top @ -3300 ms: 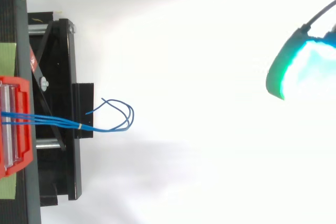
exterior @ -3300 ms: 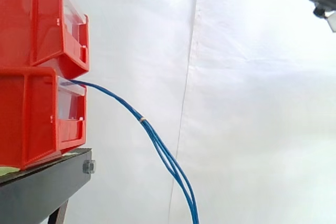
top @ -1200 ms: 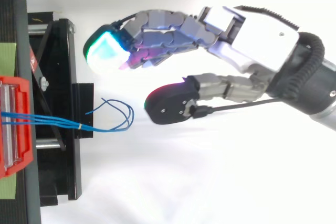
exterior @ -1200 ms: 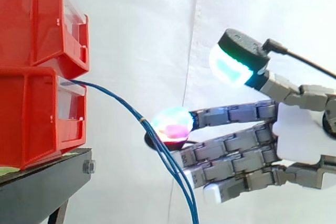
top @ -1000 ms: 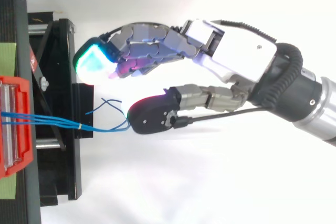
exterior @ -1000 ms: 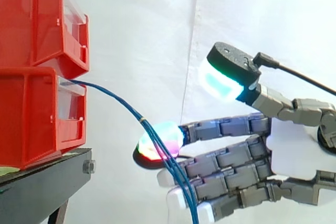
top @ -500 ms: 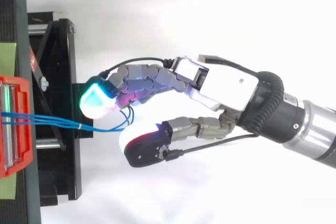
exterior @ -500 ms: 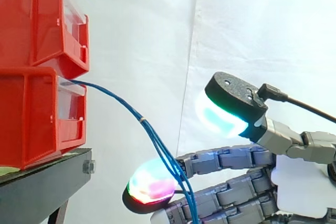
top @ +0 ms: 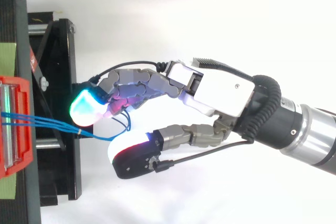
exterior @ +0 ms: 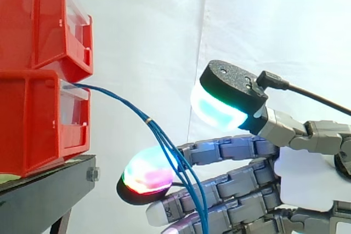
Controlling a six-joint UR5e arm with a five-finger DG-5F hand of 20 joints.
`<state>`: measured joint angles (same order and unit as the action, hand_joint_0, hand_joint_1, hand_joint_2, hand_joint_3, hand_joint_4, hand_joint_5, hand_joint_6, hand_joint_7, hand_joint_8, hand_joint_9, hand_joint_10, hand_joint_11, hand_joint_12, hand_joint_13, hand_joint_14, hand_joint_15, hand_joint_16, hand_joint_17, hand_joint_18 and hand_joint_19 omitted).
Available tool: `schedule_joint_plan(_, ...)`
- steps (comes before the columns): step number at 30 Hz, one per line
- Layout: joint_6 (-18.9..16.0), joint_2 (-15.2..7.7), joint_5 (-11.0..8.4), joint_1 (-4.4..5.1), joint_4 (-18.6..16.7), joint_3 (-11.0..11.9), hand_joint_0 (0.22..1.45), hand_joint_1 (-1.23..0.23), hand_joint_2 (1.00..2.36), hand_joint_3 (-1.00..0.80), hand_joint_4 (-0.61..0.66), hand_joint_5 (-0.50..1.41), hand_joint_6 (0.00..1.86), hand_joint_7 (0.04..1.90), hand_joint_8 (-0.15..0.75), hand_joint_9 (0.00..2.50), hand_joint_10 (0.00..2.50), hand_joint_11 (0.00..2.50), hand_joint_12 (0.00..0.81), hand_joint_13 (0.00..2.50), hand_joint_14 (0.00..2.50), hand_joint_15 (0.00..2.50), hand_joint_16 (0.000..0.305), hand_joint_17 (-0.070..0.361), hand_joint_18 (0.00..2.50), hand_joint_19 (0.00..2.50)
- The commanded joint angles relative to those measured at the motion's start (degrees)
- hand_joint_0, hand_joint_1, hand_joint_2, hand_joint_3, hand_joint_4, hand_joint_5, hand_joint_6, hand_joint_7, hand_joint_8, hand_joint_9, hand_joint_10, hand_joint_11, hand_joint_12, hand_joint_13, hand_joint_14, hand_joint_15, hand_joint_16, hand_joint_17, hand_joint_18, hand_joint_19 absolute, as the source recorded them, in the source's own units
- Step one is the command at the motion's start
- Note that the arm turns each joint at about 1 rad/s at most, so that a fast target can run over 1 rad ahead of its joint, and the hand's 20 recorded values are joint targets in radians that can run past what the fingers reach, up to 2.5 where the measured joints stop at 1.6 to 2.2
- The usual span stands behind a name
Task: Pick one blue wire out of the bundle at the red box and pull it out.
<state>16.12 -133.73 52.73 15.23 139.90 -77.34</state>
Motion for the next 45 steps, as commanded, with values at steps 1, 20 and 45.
schedule_joint_plan(1, 0.8, -0.1, -0.08, 0.23, -0.2, 0.2, 0.52, -0.56, 1.0, -0.5, 0.37, -0.16, 0.5, 0.86, 0.365, 0.65, 0.01, 0.31, 0.452, 0.74, 0.01, 0.37, 0.064, 0.145, 0.72, 0.53)
schedule_joint_plan(20, -2.3, -2.8, 0.8, -0.56, 2.6, 4.1, 0.53, -0.57, 1.0, -0.48, 0.39, -0.15, 0.5, 0.95, 0.365, 0.67, 0.01, 0.32, 0.448, 0.76, 0.01, 0.38, 0.063, 0.142, 0.73, 0.54)
schedule_joint_plan(45, -1.9, -2.7, 1.24, -0.64, 4.4, 6.7, 0.57, -0.67, 1.01, -0.42, 0.36, -0.13, 0.5, 1.17, 0.355, 0.69, 0.01, 0.34, 0.435, 0.78, 0.01, 0.39, 0.06, 0.136, 0.75, 0.55)
